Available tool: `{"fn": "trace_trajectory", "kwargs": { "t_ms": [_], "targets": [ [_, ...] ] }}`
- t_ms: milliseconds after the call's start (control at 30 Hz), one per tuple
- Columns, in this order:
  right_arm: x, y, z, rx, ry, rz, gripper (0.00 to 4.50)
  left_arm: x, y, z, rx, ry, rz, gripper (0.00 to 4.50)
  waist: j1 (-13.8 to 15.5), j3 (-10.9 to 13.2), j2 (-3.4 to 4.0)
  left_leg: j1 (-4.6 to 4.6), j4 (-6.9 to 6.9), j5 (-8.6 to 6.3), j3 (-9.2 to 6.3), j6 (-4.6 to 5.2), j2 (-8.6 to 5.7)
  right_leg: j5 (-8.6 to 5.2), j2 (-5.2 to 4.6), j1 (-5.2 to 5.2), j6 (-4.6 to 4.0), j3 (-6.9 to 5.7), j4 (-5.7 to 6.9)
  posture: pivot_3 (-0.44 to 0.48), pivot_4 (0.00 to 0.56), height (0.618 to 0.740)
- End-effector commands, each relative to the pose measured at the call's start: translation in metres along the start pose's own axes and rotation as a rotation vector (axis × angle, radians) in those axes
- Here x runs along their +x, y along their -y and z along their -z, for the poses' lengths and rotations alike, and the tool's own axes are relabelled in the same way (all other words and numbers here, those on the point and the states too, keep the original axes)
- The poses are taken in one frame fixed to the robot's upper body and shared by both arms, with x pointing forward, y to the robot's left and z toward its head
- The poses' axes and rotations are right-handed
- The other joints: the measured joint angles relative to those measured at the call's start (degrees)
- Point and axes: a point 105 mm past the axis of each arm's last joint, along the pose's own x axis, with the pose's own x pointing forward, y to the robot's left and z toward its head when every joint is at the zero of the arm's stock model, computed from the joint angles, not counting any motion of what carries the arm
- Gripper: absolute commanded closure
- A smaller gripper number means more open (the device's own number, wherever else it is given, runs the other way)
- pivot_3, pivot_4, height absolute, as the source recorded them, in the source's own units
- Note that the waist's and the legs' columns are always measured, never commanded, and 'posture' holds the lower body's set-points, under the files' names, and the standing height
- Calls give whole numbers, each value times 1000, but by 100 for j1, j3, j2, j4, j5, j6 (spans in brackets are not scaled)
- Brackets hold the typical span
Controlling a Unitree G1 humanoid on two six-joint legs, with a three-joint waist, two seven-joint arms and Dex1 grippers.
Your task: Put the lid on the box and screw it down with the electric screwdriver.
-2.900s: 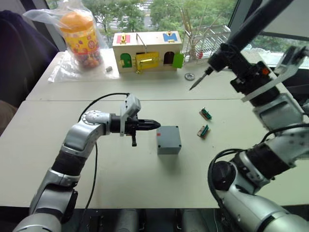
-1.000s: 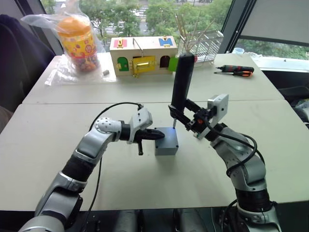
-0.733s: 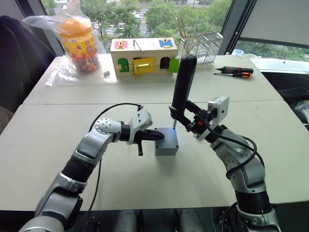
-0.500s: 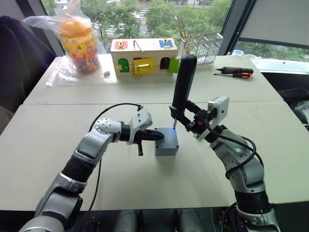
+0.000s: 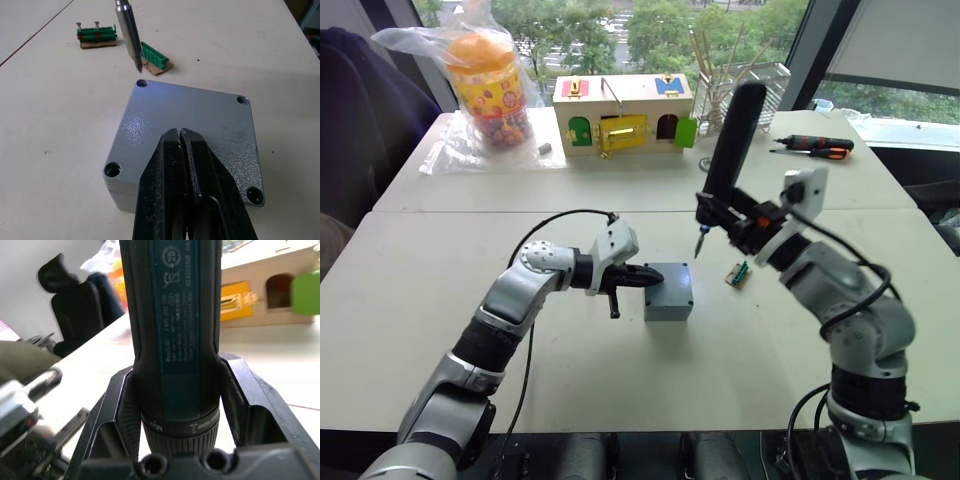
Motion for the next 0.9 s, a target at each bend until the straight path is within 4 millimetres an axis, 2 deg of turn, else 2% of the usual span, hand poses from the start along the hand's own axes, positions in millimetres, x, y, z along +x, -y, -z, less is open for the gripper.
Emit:
{"fn": "trace_trajectory", "kwargs": {
  "t_ms": [33, 133, 167, 233, 300, 367, 467, 533, 633, 733, 900],
  "targets": [
    [-12, 1, -52, -48, 88, 22, 2715, -5, -8, -6, -45, 32, -56, 4500, 12, 1, 0, 0, -1, 0, -1, 0, 1, 0, 1, 0, 0, -1, -1, 0, 150, 711],
    [-21, 18, -67, -60, 13, 84, 2715, -10, -20, -27, -40, 124, -148, 4500, 13, 8, -1, -1, -1, -1, 2, 2, 1, 0, 0, -1, 0, 0, -1, 0, 150, 711],
    [-23, 22, -70, -60, -6, 101, 2715, -11, -22, -30, -48, 140, -163, 4500, 14, 10, -3, -1, 0, -2, 2, 4, 1, 0, -1, -1, 0, 0, -2, 0, 150, 711],
    [-34, 45, -67, -77, -103, 210, 2715, -14, -26, -42, -34, 181, -198, 4500, 16, 16, -6, -2, -1, -3, 2, 6, 1, 0, -2, -1, 0, 0, -2, 0, 150, 711],
    [-60, 79, -46, -93, -314, 348, 2715, -18, -25, -52, -37, 217, -211, 4500, 29, 20, -8, -4, -2, -5, 4, 10, 0, 0, -4, -3, 0, 0, -4, 0, 150, 711],
    [-91, 98, -17, -25, -555, 399, 2715, -17, -16, -50, 32, 170, -176, 4500, 54, 22, -13, -17, 0, -10, 2, 19, -5, 0, -10, -7, 0, -2, -7, 0, 150, 711],
    [-124, 103, 11, 108, -789, 393, 2715, -18, 9, -43, 54, 138, -16, 4500, 10, 26, -6, -21, -3, -17, 20, 30, -10, 0, -18, -13, 1, 1, -16, 0, 150, 711],
    [-137, 109, 20, 199, -847, 397, 2715, -19, 22, -38, 37, 117, 77, 4500, -42, 39, 12, -21, -4, -17, 36, 30, -6, 1, -18, -25, 2, 7, -15, 0, 150, 711],
    [-152, 119, 36, 329, -921, 430, 2715, -18, 30, -31, 31, 81, 106, 4500, -88, 50, 23, -8, 4, -13, 50, 25, -1, 1, -17, -29, 2, 22, -7, 0, 150, 711],
    [-161, 126, 44, 395, -976, 455, 2715, -16, 35, -29, 31, 75, 109, 4500, -107, 50, 24, -1, 3, -13, 48, 25, 0, 1, -16, -26, 2, 27, -5, 0, 150, 711],
    [-158, 129, 50, 439, -1034, 450, 2715, -16, 36, -23, 10, 79, 69, 4500, -108, 53, 24, -7, 0, -15, 54, 29, -3, 1, -17, -30, 2, 33, -14, 0, 150, 711]
  ]
}}
